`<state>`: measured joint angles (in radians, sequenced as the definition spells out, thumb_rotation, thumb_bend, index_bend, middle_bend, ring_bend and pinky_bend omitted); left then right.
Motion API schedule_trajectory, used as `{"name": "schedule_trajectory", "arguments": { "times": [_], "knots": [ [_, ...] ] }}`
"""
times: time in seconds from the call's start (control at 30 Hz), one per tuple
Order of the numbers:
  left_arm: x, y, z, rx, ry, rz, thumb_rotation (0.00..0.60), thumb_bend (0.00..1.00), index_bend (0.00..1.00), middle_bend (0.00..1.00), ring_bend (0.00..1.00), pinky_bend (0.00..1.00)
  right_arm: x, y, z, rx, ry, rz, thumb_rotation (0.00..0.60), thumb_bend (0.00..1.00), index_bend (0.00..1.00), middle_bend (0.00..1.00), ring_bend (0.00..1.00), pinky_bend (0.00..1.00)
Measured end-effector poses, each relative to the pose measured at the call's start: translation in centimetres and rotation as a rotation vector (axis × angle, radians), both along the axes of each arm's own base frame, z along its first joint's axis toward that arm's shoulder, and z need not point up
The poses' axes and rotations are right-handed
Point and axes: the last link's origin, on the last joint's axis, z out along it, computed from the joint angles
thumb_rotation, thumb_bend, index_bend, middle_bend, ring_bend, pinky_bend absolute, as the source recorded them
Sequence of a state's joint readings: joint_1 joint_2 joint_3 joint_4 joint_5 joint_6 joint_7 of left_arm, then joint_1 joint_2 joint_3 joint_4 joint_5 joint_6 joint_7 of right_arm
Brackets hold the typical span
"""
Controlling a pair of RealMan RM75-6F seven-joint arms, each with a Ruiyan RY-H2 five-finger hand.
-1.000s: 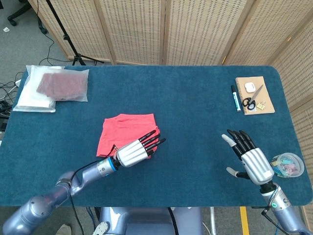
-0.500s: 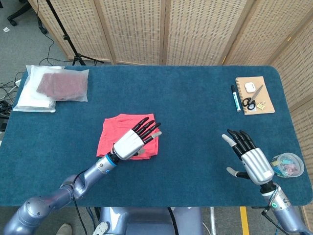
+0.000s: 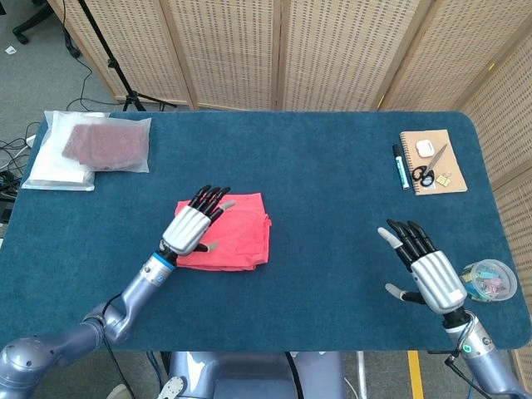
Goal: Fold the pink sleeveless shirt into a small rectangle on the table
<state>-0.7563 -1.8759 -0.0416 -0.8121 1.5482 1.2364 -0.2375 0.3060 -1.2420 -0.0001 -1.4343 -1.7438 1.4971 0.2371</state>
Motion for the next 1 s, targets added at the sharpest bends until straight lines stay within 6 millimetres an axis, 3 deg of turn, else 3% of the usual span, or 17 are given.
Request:
{"name": "schedule_trajectory", "arguments": {
  "times": [0.1,0.37,0.7,0.87,1.0],
  "knots": [
    [-0.8,-0.5,-0.4,-0.035,-0.009,0.032,0.6,0.1,0.0,0.0,0.0,0.0,0.0,0.0,-0.1,0.002,0.003,0.002,0.6,0.0,0.0,0.0,0.0,0.0],
    [0.3,-1.3,-2.6,-0.091,-0.01,0.023,0.6,0.1,0.0,0.0,0.0,0.0,0.1,0.1,-0.2,0.003,0.006,0.003,0.6,0.0,0.0,0.0,0.0,0.0],
    [-0.4,-1.9,-4.1,-0.118,0.049,0.03,0.6,0.1,0.0,0.0,0.0,0.0,0.0,0.1,-0.1,0.003,0.003,0.004,0.6,0.0,0.0,0.0,0.0,0.0],
    [-0.2,-1.7,-3.9,-0.105,0.027,0.033,0.6,0.08,0.0,0.0,0.0,0.0,0.1,0.1,0.1,-0.002,-0.001,0.004,0.6,0.0,0.0,0.0,0.0,0.0],
    [0.5,-1.4,-2.1,-0.051,-0.049,0.016,0.6,0.03,0.0,0.0,0.0,0.0,0.1,0.2,0.2,-0.003,-0.004,0.008,0.6,0.0,0.0,0.0,0.0,0.0]
  ]
}}
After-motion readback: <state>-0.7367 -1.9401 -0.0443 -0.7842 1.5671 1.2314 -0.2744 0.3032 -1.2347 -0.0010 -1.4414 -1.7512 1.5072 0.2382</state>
